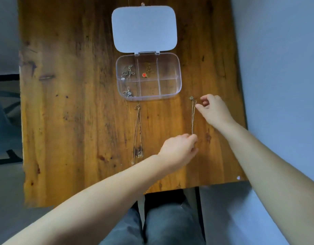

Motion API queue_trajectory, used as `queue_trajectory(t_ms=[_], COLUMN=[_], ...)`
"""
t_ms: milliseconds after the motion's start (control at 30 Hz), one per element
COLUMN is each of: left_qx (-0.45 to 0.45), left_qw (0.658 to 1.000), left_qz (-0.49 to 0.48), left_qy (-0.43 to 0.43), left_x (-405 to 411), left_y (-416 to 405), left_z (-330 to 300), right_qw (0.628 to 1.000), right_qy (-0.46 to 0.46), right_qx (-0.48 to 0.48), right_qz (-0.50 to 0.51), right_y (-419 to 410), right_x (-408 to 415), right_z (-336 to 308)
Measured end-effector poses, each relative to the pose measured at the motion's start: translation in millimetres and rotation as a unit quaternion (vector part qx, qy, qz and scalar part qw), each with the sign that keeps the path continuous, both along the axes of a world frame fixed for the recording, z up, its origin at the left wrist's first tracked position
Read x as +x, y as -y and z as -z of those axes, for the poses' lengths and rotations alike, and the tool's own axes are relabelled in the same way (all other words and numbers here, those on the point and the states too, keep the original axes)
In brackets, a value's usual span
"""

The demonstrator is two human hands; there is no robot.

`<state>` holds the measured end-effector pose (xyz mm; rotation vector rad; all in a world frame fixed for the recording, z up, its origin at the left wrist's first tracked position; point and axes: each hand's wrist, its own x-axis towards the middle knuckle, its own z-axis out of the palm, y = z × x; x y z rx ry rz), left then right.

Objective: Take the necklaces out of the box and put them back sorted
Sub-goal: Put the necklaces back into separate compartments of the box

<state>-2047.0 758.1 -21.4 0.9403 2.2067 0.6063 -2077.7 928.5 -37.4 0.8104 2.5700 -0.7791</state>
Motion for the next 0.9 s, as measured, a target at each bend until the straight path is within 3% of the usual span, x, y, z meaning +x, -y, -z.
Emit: queue_trajectory(t_ms=[100, 333, 500, 600, 667, 767, 833, 900], left_qx=[-0.054, -0.023, 0.003, 0.071, 0.13, 0.185, 0.216, 0.226], left_qw=[0.98, 0.961, 0.981, 0.996, 0.977, 0.931, 0.906, 0.895], left_qz=[0.169, 0.238, 0.159, -0.036, -0.172, -0.306, -0.351, -0.376], left_qy=[-0.087, -0.136, -0.108, -0.036, 0.005, 0.068, 0.097, 0.081], left_x=[37, 28, 15, -6, -25, -61, -84, -103], left_y=[-12, -2, 8, 16, 24, 35, 42, 48], left_z=[24, 38, 36, 20, 4, -19, -28, -31], right_qw=[0.996, 0.986, 0.993, 0.987, 0.945, 0.809, 0.736, 0.708], right_qy=[-0.053, -0.073, -0.072, -0.109, -0.13, -0.179, -0.202, -0.209], right_qx=[0.061, 0.12, 0.073, -0.083, -0.242, -0.506, -0.6, -0.639], right_qz=[-0.026, -0.086, -0.057, 0.079, 0.177, 0.24, 0.238, 0.214], right_y=[14, 23, 21, 17, 17, 18, 22, 30], right_x=[3, -3, -3, -4, -8, -22, -34, -48], right_z=[13, 21, 18, 3, -13, -48, -68, -80])
